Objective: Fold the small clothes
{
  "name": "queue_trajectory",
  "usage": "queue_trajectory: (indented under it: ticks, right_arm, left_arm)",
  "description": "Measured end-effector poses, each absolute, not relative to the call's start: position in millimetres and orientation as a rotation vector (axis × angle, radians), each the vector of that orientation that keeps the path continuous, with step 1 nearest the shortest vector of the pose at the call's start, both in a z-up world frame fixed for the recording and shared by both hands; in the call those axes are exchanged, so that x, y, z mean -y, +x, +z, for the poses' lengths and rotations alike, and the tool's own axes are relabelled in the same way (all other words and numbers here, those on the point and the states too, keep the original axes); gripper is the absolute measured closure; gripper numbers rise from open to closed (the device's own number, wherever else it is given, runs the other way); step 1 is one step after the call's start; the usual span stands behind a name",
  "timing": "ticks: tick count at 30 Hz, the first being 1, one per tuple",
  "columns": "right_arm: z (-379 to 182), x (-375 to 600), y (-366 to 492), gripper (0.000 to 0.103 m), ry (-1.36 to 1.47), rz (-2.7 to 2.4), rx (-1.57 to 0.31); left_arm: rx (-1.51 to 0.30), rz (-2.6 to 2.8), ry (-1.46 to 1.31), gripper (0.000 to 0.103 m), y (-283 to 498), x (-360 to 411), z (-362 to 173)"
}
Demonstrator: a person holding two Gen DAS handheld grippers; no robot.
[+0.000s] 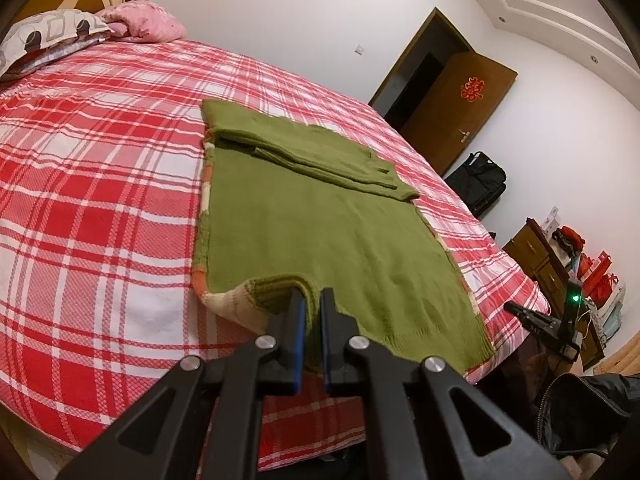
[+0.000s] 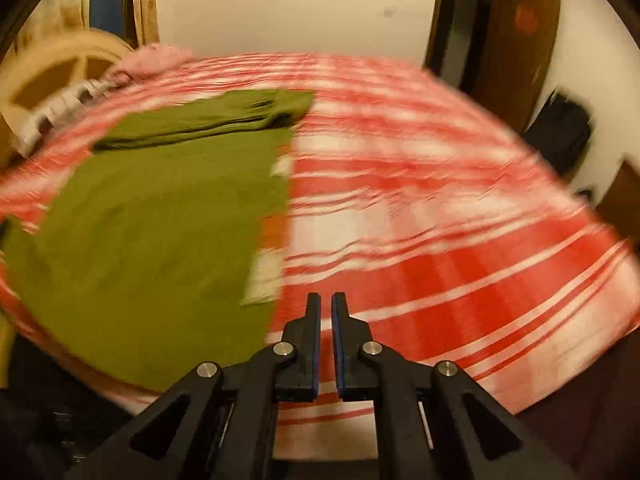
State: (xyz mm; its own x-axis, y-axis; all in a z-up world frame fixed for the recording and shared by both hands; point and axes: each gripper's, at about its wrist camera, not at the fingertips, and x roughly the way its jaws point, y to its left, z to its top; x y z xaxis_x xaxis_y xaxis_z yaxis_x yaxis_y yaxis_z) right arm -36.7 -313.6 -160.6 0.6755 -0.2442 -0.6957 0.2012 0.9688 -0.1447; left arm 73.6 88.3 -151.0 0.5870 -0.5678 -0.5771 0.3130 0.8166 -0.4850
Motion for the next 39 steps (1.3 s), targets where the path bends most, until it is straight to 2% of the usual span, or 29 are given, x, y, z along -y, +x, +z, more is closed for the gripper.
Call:
queue_trajectory:
  ticks: [5,6,7,8,14,25,26,27,28,29,38,39]
  right_arm:
    - [-147.6,323.9,-43.1,0.098,-0.080,-0.174,-0.732]
    - [-147.0,325.0,-43.7,0.084,-0.079,-0.146,-0.728]
    - [-145.4,328.3,-46.3,0.030,-0.057,-0.131,-0.696]
    - [-143.3,330.5,-49.6,0.003,-0.017,-0.114,-0.655]
    - [-146.1,321.5,-41.9,0.001,0.082,-0.028,-0.695]
    - [-189.0,293.1,-28.5,0.004,0.096,-0.001,-0.890]
    - [-192.4,291.2,-26.0,0.009,0.101,0.005,-0.904]
    - [-195.1,288.2,-23.6,0.044,0.098,0.005,-0.911]
    - [-196.5,286.4,-22.9,0.073,0.081,-0.014,-0.908]
    - [-198.0,287.3,-21.9,0.076,0.090,-0.015,-0.911]
    - [-201.4,278.5,-23.1,0.078,0.115,0.071,-0.946]
    - [-200.0,279.6,-24.3,0.099,0.128,0.085,-0.936]
  left_arm:
    - [-0.797,-0.532,-0.365,0.096,74.5,-89.1,-153.5]
    - [-0.798,-0.535,-0.368,0.096,74.5,-89.2,-154.0]
    - [-0.799,-0.537,-0.370,0.096,74.7,-89.1,-154.4]
    - [-0.800,-0.537,-0.370,0.096,75.0,-89.2,-154.5]
    - [-0.790,-0.537,-0.372,0.096,74.9,-90.7,-153.0]
    - [-0.804,-0.558,-0.371,0.096,75.3,-88.6,-156.7]
    - [-0.805,-0.560,-0.372,0.096,75.2,-88.4,-157.1]
    - [-0.808,-0.564,-0.375,0.096,75.2,-88.6,-158.1]
    - [-0.810,-0.568,-0.377,0.096,75.0,-88.5,-159.1]
    - [-0.812,-0.570,-0.377,0.096,74.7,-88.7,-159.7]
    - [-0.803,-0.579,-0.381,0.096,74.5,-93.1,-162.5]
    - [-0.793,-0.580,-0.372,0.096,73.4,-92.9,-160.9]
